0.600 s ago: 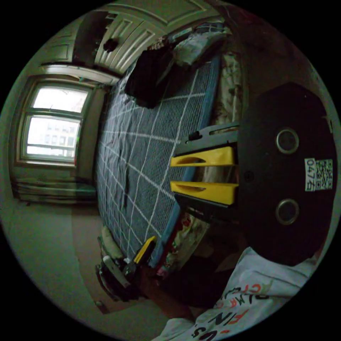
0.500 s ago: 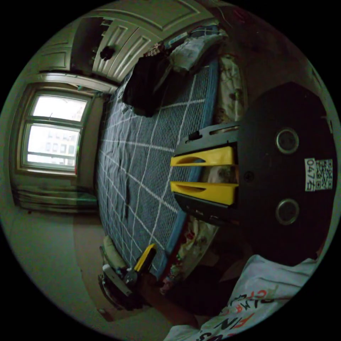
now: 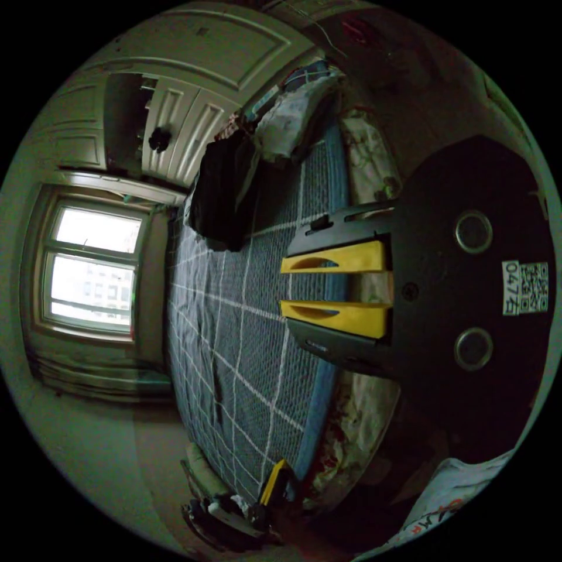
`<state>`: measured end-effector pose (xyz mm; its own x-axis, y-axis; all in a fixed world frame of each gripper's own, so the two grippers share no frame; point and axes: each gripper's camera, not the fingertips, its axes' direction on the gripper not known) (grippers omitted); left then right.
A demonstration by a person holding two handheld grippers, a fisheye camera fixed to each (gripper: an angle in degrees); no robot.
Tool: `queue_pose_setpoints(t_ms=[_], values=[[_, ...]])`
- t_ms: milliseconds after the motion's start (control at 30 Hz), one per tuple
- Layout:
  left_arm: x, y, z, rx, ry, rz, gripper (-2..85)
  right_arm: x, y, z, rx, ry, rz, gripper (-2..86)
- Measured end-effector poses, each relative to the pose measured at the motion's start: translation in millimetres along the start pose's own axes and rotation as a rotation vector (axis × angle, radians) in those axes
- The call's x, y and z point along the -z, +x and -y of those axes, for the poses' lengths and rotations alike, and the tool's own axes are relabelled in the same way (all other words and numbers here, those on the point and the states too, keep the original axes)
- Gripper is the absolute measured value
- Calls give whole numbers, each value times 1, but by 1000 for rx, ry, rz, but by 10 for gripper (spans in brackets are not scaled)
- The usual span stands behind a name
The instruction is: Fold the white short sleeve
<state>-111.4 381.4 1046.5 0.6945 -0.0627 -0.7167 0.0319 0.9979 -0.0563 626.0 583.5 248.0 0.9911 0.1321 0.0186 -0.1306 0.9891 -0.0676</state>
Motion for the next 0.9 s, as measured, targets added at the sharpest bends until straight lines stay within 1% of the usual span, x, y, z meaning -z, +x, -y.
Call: queue_pose_setpoints(t_ms=[100,167,200,300,367,433,533,567,633,667,700,733,800,900], values=[[-17,14,16,5,-15,18,-10,5,39,-2,-38,-24,23,23],[-30,30,26,-26,-13,63,-10,10,56,-5,-39,-21,3,10],[-33,35,29,-32,-16,75,-10,16,69,-6,-24,-2,-60,6],[-47,56,47,-15,-53,130,-10,34,124,5,-18,81,-374,11],[-60,73,59,29,-65,188,-10,38,175,21,-28,99,-423,25],[-71,88,66,41,-64,244,-10,31,249,43,-69,46,-426,45],[-88,109,79,54,-69,318,-10,16,320,61,-79,-60,-484,56],[-94,117,85,45,-79,342,-10,13,331,64,-79,-92,-501,58],[-103,128,94,27,-98,375,-10,-1,367,69,-82,-213,-551,57],[-108,136,101,12,-111,394,-10,-5,374,69,-84,-242,-549,47],[-111,139,103,5,-117,403,-10,-13,385,67,-80,-319,-514,27],[-116,146,109,-7,-128,420,-10,-13,391,64,-80,-334,-485,15],[-123,156,117,-22,-141,446,-10,3,390,63,-90,-274,-513,4],[-133,173,128,-37,-154,492,-8,44,375,59,-99,-133,-498,-1]])
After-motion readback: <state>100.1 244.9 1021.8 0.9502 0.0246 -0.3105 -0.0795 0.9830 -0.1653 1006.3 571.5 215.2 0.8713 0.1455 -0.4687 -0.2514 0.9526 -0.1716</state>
